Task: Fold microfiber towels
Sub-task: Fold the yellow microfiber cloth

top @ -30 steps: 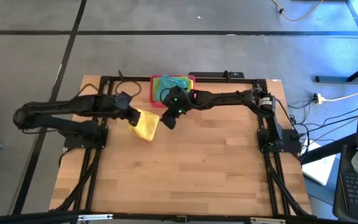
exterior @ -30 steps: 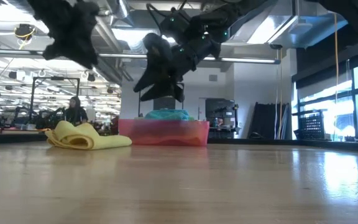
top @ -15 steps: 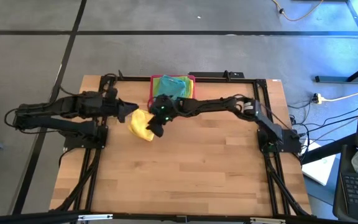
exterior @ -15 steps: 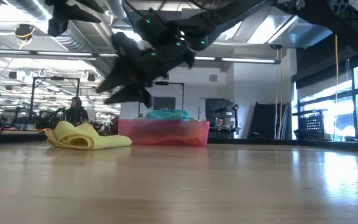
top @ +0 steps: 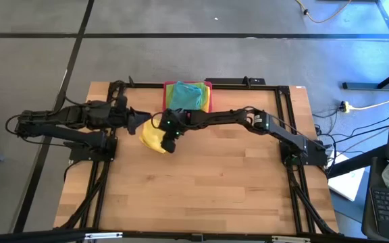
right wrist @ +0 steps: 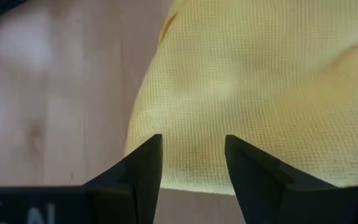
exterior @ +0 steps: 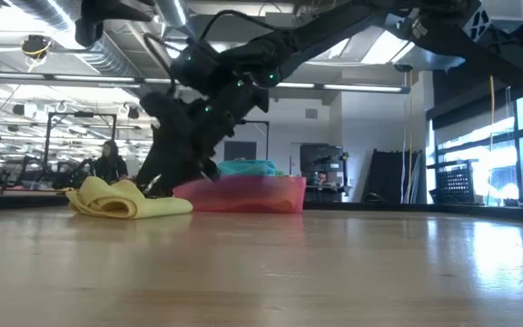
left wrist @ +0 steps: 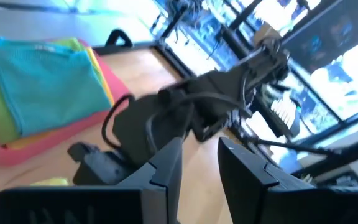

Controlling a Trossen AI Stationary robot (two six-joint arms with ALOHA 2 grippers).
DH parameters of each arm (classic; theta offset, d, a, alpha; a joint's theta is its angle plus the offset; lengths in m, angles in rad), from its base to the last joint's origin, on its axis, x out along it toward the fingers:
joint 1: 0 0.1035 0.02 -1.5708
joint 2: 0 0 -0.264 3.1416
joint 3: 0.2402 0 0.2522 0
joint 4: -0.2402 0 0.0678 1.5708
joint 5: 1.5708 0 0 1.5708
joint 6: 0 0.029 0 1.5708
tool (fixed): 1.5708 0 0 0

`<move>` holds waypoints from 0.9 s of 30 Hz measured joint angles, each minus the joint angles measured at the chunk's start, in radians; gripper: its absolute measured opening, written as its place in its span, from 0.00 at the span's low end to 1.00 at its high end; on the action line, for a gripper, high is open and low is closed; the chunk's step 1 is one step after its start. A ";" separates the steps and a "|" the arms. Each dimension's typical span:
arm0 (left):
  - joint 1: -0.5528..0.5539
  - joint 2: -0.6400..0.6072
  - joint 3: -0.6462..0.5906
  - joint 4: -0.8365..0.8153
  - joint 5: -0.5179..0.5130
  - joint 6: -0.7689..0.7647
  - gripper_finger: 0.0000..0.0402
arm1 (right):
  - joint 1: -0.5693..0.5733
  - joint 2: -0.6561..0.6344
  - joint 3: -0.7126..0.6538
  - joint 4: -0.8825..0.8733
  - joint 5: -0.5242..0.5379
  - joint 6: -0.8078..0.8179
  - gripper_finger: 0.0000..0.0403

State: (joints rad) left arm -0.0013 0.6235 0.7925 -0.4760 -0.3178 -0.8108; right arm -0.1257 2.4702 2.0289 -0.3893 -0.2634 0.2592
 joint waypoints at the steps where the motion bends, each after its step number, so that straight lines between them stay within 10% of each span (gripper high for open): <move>1: 0.000 0.001 0.000 0.014 -0.011 -0.001 0.24 | 0.000 0.001 0.001 -0.012 0.000 -0.002 0.44; 27: 0.000 0.001 0.000 0.059 -0.041 0.028 0.24 | 0.001 0.010 -0.002 -0.489 -0.128 -0.010 0.44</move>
State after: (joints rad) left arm -0.0010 0.6243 0.7925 -0.4171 -0.3584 -0.7829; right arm -0.1244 2.4800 2.0270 -0.8788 -0.3913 0.2495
